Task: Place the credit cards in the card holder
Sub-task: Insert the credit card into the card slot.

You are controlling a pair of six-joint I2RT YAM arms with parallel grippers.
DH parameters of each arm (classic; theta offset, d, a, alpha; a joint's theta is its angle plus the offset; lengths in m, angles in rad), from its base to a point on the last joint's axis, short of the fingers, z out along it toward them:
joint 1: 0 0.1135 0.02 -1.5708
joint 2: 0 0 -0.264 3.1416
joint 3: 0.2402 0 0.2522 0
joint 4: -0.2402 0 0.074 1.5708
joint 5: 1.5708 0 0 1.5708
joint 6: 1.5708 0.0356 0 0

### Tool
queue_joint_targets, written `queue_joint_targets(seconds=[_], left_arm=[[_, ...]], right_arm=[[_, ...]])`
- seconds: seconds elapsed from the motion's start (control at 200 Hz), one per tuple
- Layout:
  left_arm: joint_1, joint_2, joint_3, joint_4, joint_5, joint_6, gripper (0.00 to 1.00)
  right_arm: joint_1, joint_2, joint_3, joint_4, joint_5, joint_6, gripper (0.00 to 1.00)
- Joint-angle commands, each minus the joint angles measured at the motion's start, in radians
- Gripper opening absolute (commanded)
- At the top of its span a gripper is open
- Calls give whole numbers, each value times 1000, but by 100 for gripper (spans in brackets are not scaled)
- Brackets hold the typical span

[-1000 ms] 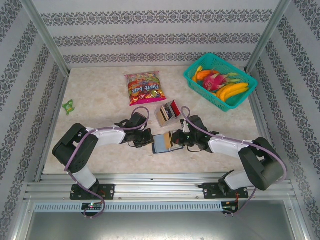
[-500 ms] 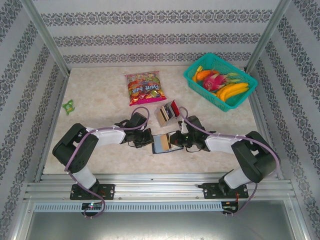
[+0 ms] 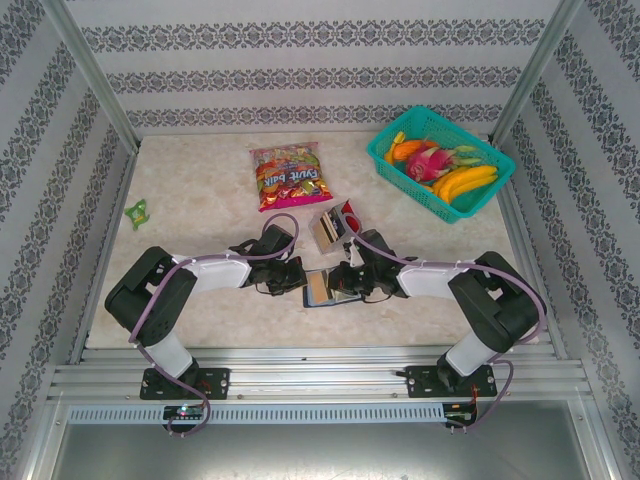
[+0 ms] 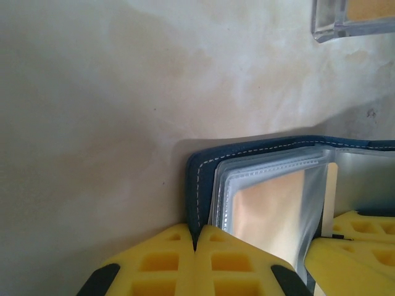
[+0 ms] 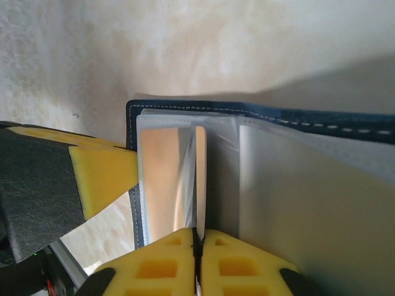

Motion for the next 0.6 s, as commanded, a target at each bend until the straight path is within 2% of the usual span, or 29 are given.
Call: queue_joint_targets(seconds=[0.0, 0.075, 0.205, 0.38, 0.465, 0.595], left_arm=[[-15, 10, 3, -38, -10, 17, 2], [-15, 10, -2, -37, -11, 19, 2], [-15, 15, -2, -33, -10, 19, 2], [-16, 13, -4, -23, -6, 13, 2], [-15, 13, 0, -25, -4, 14, 2], [-15, 7, -3, -28, -10, 15, 2]], right_arm=[[22, -12, 21, -103, 54, -22, 13], [12, -45, 44, -190, 85, -72, 19], [-6, -67, 56, -249, 98, -114, 21], [6, -14, 69, -179, 15, -94, 18], [22, 9, 85, -158, -1, -84, 7], [27, 20, 103, -142, -30, -87, 8]])
